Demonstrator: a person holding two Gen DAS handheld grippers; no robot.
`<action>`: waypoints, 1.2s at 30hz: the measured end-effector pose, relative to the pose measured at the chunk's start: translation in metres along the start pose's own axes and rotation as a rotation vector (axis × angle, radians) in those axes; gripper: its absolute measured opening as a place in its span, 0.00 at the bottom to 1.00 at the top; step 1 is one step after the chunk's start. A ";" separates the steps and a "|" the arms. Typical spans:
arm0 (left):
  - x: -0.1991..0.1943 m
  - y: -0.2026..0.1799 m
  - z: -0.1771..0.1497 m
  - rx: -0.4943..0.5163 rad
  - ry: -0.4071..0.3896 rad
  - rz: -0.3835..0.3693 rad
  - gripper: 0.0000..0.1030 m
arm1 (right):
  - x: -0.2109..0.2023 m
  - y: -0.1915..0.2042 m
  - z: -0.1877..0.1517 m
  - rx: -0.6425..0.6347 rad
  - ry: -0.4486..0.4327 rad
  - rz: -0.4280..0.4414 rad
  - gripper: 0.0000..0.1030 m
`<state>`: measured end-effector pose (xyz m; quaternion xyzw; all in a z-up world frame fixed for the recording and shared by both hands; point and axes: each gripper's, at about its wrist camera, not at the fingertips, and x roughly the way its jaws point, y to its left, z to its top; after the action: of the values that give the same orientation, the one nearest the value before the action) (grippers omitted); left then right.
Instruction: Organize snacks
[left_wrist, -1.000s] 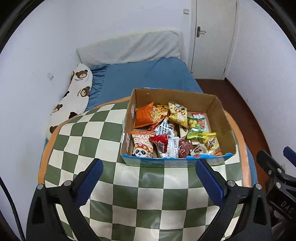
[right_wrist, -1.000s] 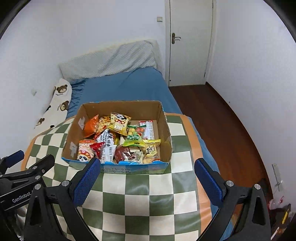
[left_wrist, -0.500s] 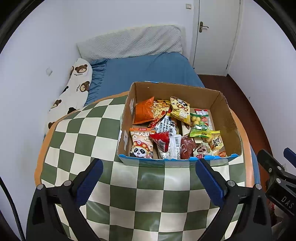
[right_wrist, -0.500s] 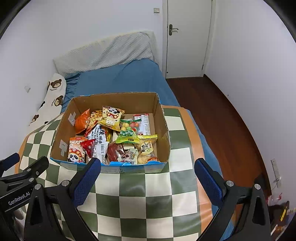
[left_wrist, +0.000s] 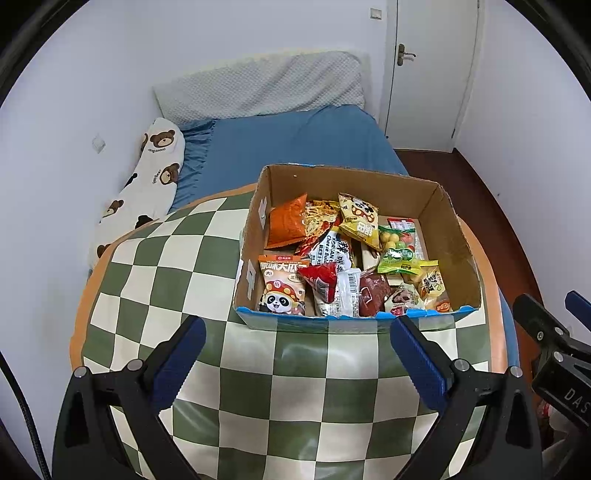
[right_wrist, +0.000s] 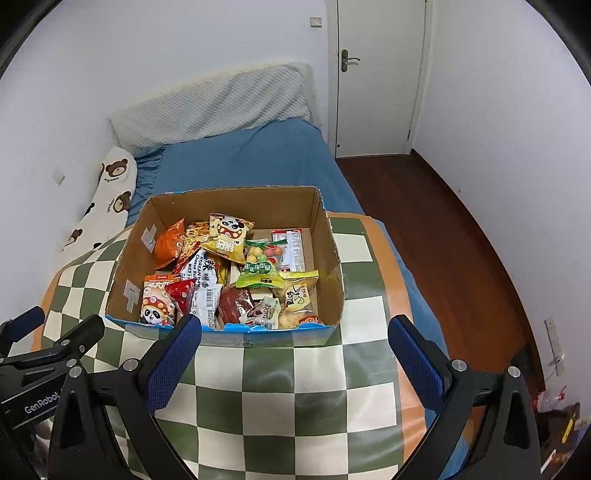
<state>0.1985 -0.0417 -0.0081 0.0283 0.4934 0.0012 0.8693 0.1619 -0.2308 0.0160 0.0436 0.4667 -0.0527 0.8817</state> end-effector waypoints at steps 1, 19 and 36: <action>-0.001 0.000 0.000 -0.002 -0.001 -0.002 0.99 | 0.000 0.000 0.000 0.001 0.000 0.002 1.00; -0.013 -0.002 0.000 -0.002 -0.019 -0.003 0.99 | -0.010 -0.002 -0.002 0.001 -0.010 -0.002 1.00; -0.020 -0.007 -0.001 0.005 -0.029 -0.003 0.99 | -0.014 -0.003 -0.002 0.005 -0.013 0.000 1.00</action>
<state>0.1877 -0.0489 0.0082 0.0297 0.4808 -0.0018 0.8763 0.1517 -0.2324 0.0263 0.0458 0.4609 -0.0541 0.8846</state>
